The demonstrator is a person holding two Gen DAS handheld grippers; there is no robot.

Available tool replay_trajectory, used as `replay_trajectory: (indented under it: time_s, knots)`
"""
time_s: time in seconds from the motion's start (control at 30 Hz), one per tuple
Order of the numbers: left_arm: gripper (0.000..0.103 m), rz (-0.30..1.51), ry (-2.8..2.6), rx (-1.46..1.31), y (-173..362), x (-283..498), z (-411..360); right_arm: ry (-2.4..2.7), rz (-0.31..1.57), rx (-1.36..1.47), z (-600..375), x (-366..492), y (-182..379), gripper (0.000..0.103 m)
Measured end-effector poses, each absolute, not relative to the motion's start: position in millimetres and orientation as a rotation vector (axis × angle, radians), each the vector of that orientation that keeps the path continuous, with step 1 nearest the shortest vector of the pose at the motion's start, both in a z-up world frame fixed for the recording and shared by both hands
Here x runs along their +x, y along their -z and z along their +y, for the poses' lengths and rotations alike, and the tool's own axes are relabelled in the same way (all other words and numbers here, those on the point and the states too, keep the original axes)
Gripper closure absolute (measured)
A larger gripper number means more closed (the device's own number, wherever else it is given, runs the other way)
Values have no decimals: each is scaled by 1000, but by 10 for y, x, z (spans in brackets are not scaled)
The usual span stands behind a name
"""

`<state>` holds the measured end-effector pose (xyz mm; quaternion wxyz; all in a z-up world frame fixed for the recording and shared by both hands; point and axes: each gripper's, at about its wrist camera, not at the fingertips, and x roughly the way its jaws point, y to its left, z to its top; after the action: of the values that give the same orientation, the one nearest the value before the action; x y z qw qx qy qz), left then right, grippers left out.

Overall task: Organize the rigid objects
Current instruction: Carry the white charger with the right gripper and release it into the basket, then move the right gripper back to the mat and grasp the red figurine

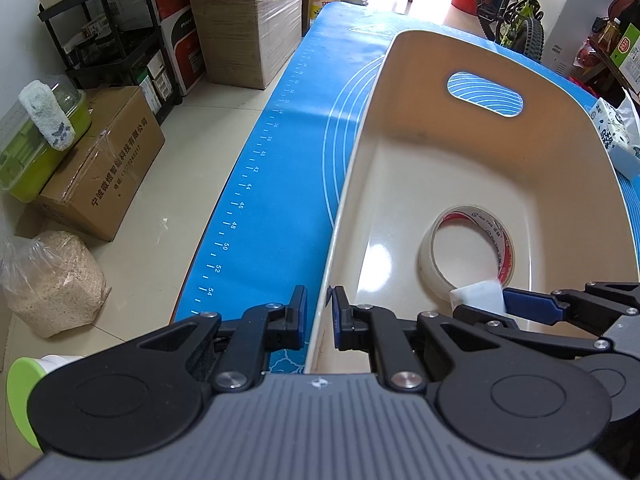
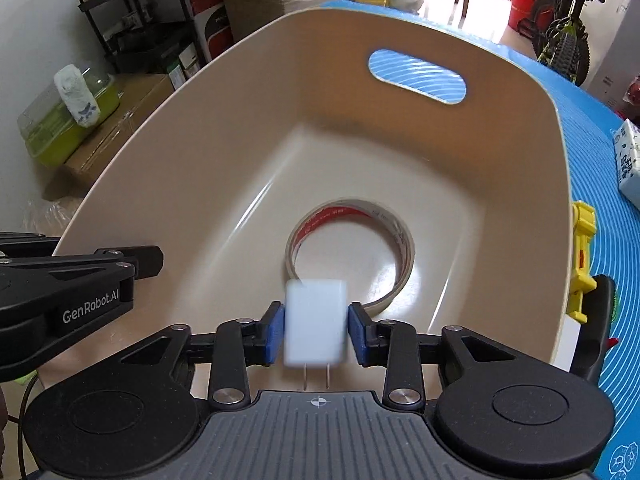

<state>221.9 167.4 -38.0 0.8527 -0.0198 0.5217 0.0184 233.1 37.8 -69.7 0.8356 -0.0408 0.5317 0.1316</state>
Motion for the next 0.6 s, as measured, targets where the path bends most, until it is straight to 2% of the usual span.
replay_trajectory:
  time_s: [0.3,0.6]
  knots:
    - [88,1098,-40,-40,372,2225,1650,-284,951,-47,164,2172,281,38]
    - [88,1098,-41,-46,367,2222,1652,-183,755,56,-503,1922,-217,36]
